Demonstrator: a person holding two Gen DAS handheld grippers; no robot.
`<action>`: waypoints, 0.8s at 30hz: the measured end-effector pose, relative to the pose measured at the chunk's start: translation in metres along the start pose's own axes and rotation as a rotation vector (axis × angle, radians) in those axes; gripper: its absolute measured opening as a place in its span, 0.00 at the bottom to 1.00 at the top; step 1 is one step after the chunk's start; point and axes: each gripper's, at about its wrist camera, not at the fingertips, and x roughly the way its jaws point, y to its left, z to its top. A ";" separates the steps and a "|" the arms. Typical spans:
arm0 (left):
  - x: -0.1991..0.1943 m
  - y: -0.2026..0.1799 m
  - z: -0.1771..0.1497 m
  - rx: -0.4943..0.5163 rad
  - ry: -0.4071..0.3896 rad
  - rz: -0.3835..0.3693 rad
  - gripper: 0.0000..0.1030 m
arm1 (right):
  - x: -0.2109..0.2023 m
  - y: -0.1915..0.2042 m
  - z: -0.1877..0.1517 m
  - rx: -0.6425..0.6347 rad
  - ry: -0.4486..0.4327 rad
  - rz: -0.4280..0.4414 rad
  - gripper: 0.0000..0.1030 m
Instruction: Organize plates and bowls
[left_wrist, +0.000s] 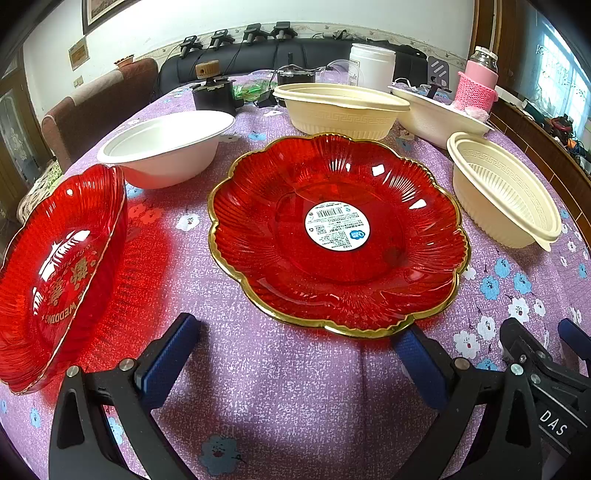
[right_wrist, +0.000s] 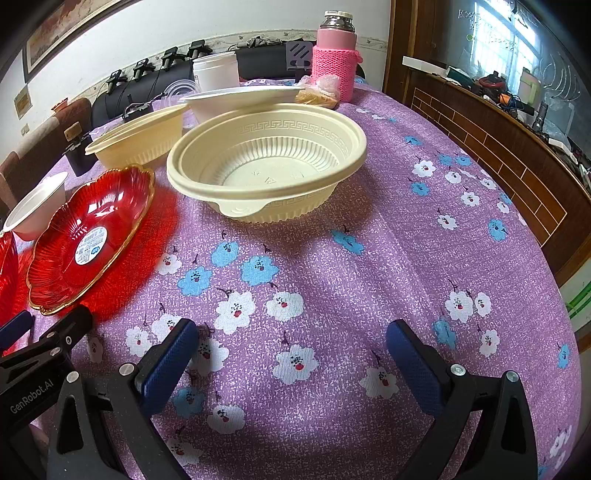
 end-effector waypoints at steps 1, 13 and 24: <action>0.000 0.000 0.000 0.000 0.000 0.000 1.00 | 0.000 0.000 0.000 0.000 0.000 0.000 0.99; 0.000 0.000 0.000 0.000 0.000 0.000 1.00 | 0.000 -0.002 0.000 -0.002 0.000 -0.002 0.99; -0.001 -0.001 0.000 0.003 0.001 -0.001 1.00 | -0.002 -0.001 -0.002 -0.027 0.003 0.019 0.99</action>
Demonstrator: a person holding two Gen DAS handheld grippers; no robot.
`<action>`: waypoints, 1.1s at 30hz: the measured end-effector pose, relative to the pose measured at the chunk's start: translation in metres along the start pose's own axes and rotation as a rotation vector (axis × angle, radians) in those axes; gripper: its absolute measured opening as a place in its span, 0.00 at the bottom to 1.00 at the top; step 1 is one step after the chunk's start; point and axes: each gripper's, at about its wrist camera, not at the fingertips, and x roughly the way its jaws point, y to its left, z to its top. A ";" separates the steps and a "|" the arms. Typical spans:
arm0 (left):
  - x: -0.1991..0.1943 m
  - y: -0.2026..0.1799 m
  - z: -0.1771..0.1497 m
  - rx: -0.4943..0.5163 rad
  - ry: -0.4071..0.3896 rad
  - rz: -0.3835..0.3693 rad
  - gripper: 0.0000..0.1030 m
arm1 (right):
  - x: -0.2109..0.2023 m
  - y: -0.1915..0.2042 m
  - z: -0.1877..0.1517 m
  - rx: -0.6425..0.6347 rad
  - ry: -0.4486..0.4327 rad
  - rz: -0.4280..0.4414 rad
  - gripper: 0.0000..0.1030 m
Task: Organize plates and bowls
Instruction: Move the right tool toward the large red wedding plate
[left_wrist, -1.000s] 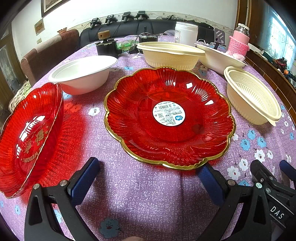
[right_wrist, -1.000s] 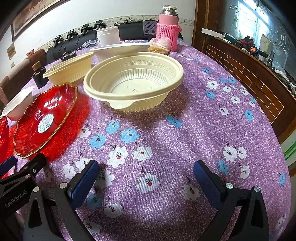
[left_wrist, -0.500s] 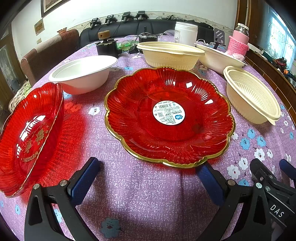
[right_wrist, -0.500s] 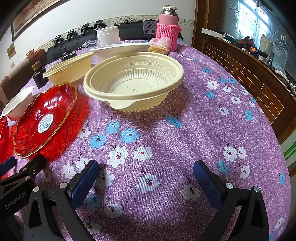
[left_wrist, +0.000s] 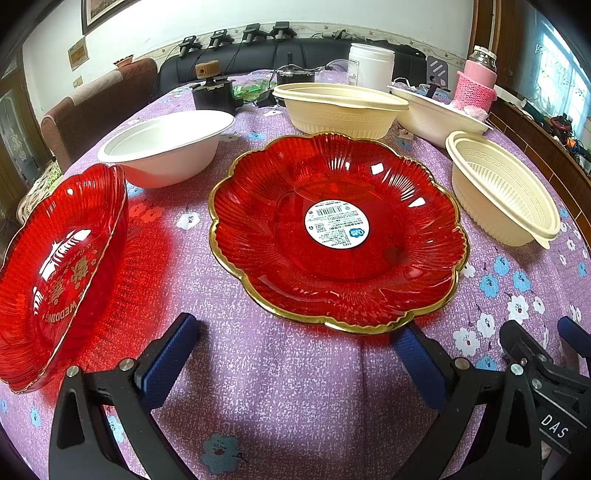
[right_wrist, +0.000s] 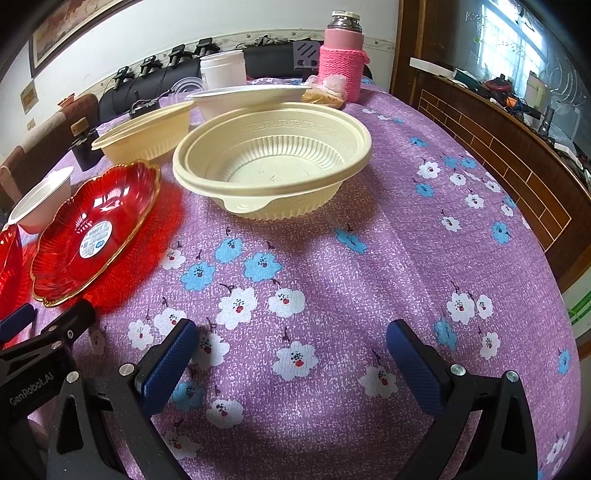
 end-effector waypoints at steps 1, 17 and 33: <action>0.000 0.000 0.000 0.003 0.001 -0.002 1.00 | 0.000 0.001 0.000 -0.001 0.000 0.001 0.99; -0.020 -0.001 -0.023 0.092 0.043 -0.052 1.00 | 0.000 0.000 0.001 -0.032 0.026 0.023 0.99; -0.133 0.070 -0.067 -0.063 -0.090 -0.320 0.99 | 0.004 0.003 0.006 -0.047 0.040 0.026 0.99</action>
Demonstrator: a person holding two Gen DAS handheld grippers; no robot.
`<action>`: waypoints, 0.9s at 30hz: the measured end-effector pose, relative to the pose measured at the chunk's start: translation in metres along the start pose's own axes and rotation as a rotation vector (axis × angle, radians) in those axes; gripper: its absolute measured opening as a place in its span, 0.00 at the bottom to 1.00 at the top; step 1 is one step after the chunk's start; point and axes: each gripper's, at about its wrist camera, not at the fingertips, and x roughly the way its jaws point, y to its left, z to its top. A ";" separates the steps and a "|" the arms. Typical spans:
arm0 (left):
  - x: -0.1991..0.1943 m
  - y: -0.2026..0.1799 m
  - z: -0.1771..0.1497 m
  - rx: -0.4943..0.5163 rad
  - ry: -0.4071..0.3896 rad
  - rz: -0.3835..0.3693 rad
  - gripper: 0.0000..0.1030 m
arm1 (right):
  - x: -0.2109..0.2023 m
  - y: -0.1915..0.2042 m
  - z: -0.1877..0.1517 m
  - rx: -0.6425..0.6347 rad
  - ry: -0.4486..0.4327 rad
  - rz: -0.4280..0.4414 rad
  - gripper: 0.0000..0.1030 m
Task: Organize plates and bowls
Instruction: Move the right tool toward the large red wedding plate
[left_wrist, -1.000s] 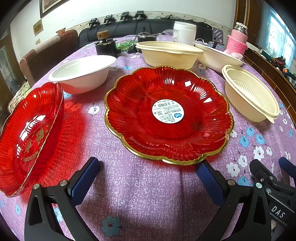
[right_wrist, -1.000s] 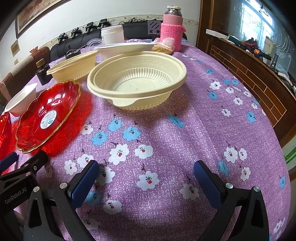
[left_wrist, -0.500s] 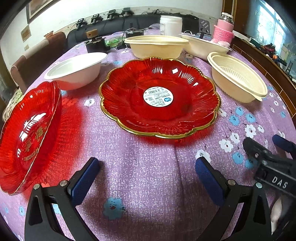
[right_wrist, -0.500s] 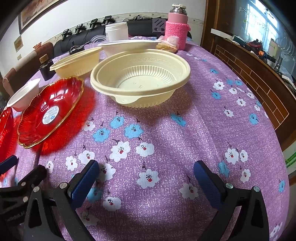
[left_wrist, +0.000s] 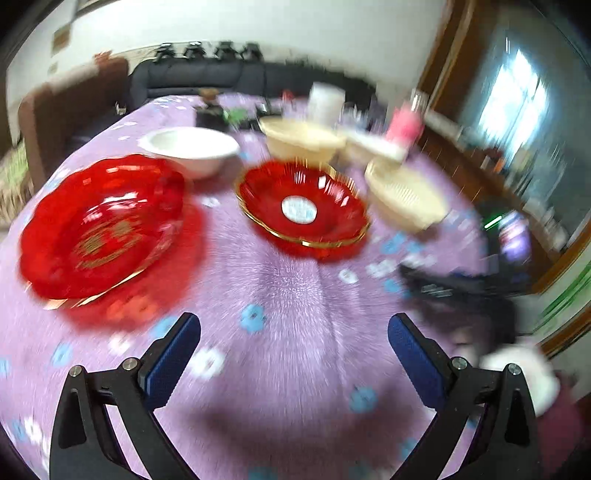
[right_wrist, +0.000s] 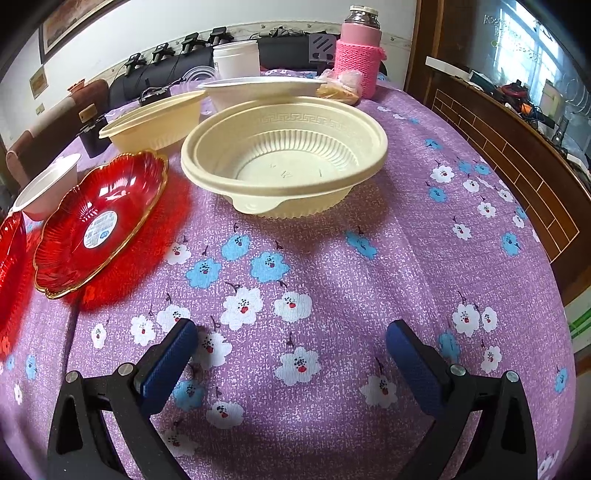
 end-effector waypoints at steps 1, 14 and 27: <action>-0.022 0.014 -0.004 -0.035 -0.037 -0.024 0.99 | 0.000 0.000 0.000 0.001 0.000 -0.001 0.99; -0.106 0.121 -0.010 -0.203 -0.198 0.183 0.99 | -0.058 0.032 -0.004 -0.074 -0.185 -0.002 0.86; -0.099 0.204 0.029 -0.214 -0.147 0.277 0.99 | -0.100 0.188 0.007 -0.276 -0.091 0.583 0.79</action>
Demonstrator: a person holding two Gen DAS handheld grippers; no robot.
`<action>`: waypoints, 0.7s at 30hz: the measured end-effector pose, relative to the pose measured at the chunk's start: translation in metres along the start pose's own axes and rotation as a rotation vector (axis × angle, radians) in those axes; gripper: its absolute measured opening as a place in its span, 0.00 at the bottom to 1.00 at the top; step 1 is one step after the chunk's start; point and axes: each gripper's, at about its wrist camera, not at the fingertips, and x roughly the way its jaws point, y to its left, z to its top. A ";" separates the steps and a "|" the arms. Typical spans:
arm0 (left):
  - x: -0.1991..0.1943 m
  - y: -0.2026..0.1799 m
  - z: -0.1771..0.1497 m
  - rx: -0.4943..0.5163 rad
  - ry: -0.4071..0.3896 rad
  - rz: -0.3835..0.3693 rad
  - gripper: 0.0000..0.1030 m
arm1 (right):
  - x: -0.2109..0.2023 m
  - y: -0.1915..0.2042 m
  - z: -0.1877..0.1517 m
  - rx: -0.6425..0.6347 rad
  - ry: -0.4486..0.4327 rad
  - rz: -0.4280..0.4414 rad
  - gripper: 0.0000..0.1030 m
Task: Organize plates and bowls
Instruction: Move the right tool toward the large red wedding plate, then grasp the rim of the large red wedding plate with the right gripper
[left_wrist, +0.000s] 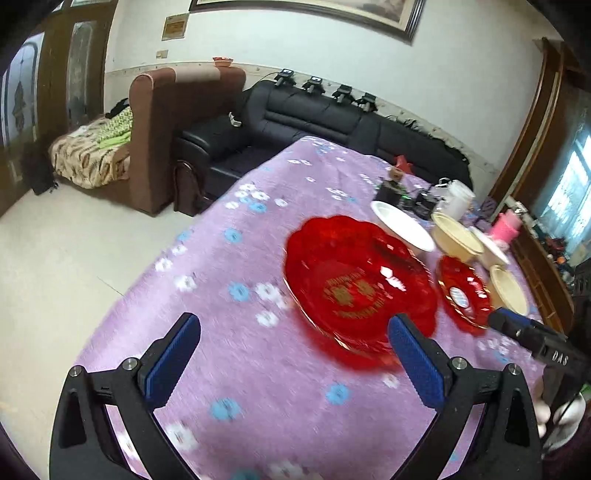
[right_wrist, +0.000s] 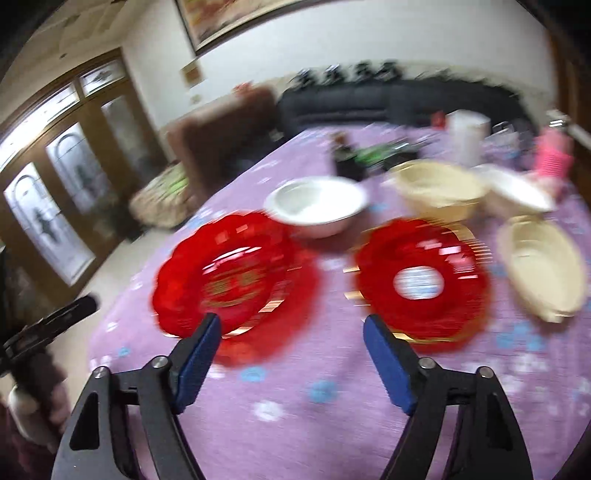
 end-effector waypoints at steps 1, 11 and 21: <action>0.008 0.002 0.009 0.003 0.007 0.005 0.99 | 0.009 0.006 0.001 0.000 0.008 0.007 0.76; 0.112 0.007 0.050 -0.097 0.215 -0.092 0.58 | 0.090 0.004 0.027 0.089 0.120 -0.029 0.61; 0.140 -0.009 0.037 -0.075 0.270 -0.059 0.37 | 0.110 0.007 0.031 0.066 0.159 -0.104 0.19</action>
